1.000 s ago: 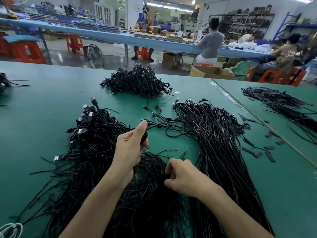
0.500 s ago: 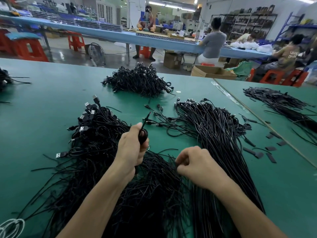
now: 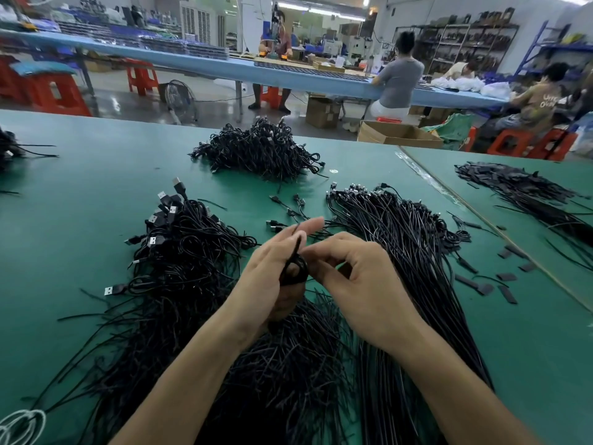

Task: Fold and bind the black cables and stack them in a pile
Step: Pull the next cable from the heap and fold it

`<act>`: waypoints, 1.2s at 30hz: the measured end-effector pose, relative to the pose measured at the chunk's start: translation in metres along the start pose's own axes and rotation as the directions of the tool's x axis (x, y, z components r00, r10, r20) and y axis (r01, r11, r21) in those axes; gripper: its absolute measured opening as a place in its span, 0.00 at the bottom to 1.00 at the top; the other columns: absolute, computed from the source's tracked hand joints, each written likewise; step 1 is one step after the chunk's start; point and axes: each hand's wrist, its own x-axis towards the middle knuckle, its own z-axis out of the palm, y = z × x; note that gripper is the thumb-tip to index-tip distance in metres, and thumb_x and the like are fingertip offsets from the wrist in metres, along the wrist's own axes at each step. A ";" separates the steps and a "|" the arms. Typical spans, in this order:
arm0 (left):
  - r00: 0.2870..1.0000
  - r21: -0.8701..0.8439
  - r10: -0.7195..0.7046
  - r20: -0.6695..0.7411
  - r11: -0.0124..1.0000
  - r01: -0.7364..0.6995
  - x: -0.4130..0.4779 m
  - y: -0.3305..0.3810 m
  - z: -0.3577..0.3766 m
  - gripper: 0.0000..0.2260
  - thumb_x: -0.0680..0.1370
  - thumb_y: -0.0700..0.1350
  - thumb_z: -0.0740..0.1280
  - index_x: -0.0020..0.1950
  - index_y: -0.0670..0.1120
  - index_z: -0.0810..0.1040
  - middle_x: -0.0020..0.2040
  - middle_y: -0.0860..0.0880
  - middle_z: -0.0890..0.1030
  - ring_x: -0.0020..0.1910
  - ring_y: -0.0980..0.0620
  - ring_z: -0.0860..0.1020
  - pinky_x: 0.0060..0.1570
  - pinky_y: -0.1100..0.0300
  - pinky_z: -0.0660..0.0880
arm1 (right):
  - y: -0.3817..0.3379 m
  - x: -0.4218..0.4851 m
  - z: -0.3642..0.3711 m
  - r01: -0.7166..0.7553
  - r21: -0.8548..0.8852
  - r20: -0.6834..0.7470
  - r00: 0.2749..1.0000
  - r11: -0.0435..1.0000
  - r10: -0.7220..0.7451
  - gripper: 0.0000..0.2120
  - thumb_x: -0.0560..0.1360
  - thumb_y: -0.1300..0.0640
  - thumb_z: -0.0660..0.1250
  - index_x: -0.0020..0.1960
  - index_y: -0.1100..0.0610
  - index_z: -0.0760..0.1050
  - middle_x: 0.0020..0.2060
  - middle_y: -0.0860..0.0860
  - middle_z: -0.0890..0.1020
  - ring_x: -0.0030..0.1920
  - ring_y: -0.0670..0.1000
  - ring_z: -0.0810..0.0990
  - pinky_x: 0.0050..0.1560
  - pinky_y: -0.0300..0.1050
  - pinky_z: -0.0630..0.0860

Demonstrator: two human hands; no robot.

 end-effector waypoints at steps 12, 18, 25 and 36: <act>0.997 0.060 -0.076 0.035 0.996 0.073 -0.001 -0.002 0.005 0.30 0.74 0.68 0.59 0.46 0.39 0.78 0.23 0.52 0.61 0.19 0.56 0.55 0.21 0.69 0.55 | -0.004 0.004 -0.002 0.042 0.025 -0.051 0.998 0.999 -0.041 0.16 0.78 0.64 0.69 0.49 0.41 0.81 0.44 0.43 0.80 0.48 0.43 0.79 0.47 0.31 0.72; 0.998 0.060 0.058 -0.006 0.997 -0.058 -0.002 0.000 0.011 0.23 0.75 0.67 0.57 0.45 0.53 0.84 0.24 0.53 0.61 0.21 0.56 0.56 0.22 0.65 0.54 | -0.004 0.004 -0.003 -0.033 0.178 -0.021 0.999 0.983 0.037 0.13 0.78 0.66 0.69 0.49 0.48 0.83 0.42 0.45 0.85 0.45 0.44 0.82 0.49 0.40 0.79; 0.987 0.174 0.152 -0.059 0.975 -0.140 -0.002 0.001 0.012 0.21 0.83 0.60 0.55 0.51 0.51 0.85 0.23 0.58 0.67 0.20 0.61 0.62 0.20 0.68 0.60 | -0.011 0.004 -0.009 -0.145 0.560 -0.051 0.977 0.816 0.209 0.08 0.76 0.64 0.68 0.50 0.54 0.82 0.33 0.44 0.84 0.34 0.38 0.78 0.35 0.29 0.73; 0.971 0.144 0.238 0.036 0.960 -0.241 -0.004 -0.005 0.013 0.23 0.80 0.57 0.60 0.75 0.59 0.68 0.66 0.56 0.79 0.68 0.57 0.75 0.62 0.64 0.74 | -0.016 0.003 0.001 -0.333 0.776 0.144 0.920 0.536 0.364 0.08 0.63 0.58 0.73 0.42 0.56 0.86 0.32 0.51 0.82 0.29 0.43 0.76 0.29 0.33 0.72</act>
